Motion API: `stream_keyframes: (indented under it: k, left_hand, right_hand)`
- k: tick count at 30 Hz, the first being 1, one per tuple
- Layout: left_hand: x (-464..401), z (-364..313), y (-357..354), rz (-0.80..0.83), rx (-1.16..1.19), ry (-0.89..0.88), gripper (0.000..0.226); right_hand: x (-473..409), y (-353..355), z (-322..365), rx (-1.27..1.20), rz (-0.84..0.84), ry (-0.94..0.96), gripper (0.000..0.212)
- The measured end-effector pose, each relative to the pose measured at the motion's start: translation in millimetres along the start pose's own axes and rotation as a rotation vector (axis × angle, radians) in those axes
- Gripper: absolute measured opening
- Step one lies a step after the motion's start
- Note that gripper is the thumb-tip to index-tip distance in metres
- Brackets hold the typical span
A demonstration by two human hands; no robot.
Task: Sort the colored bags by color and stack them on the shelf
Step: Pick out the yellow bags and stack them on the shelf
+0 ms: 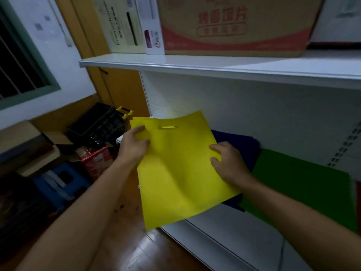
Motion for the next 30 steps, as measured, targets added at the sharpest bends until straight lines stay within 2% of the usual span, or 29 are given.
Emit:
stream_keyframes:
  k: [4, 10, 19, 23, 26, 30]
  left_hand:
    - [-54.8, 30.1, 40.7, 0.035, -0.120, -0.038, 0.054]
    - [-128.6, 69.9, 59.0, 0.017, -0.156, 0.022, 0.043]
    - [-215.2, 98.4, 7.3, 0.232, -0.379, 0.014, 0.064]
    - [-249.3, 102.5, -7.4, 0.216, -0.399, -0.065, 0.057]
    - [-272.9, 106.1, -33.8, 0.258, -0.395, -0.134, 0.045]
    - [-306.5, 125.5, -74.3, 0.335, -0.377, -0.176, 0.041]
  right_hand:
    - [-41.5, -41.0, 43.5, 0.009, 0.028, -0.005, 0.047]
    - [-94.4, -85.8, 60.8, 0.061, 0.067, -0.040, 0.048]
    - [-162.0, -141.3, 41.4, 0.141, 0.157, -0.095, 0.041]
    - [-173.1, -155.7, 33.7, 0.189, 0.171, -0.126, 0.038]
    - [-178.5, -167.6, 22.8, 0.249, 0.190, -0.167, 0.040]
    - [-189.5, -179.3, 7.3, 0.308, 0.196, -0.256, 0.044]
Point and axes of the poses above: each hand's wrist, its own x-axis away from the middle knuckle, its own y-axis out of the back of the hand, z = x × y, the point moved 9 cm from there along -x, towards the middle knuckle, and after that the axes turned 10 degrees about x, right-handed, at the moved point
